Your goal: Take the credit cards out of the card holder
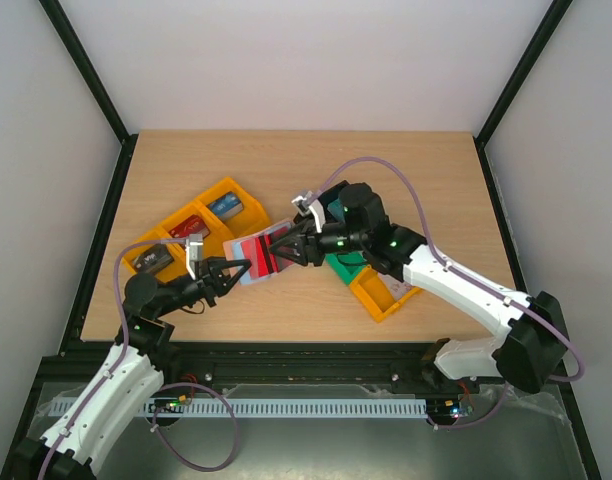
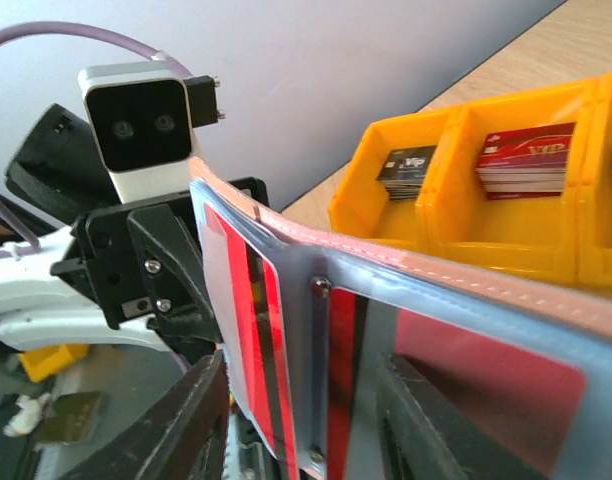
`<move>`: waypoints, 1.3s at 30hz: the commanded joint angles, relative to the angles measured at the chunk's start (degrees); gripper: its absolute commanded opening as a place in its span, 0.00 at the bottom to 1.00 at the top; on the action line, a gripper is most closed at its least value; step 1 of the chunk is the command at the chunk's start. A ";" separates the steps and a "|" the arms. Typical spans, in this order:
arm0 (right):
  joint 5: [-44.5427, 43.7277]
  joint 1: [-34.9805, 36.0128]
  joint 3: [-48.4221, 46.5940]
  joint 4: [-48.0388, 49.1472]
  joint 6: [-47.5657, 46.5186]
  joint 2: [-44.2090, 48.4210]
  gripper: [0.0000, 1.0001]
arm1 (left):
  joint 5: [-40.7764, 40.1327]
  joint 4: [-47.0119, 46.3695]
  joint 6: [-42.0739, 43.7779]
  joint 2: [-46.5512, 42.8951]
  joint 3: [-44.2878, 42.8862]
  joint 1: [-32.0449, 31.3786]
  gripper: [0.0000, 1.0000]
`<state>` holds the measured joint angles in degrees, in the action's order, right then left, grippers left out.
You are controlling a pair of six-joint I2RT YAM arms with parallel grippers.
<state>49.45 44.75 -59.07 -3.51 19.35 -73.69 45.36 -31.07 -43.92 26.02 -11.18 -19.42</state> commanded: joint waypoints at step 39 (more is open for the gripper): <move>5.73 -2.21 2.95 4.16 -1.57 6.69 0.05 | -0.69 -5.84 -1.27 0.83 0.36 0.42 0.02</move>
<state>52.64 42.04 -57.41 -5.58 16.23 -68.23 45.36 -33.06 -45.19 26.70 -10.85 -19.53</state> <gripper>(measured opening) 0.056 0.059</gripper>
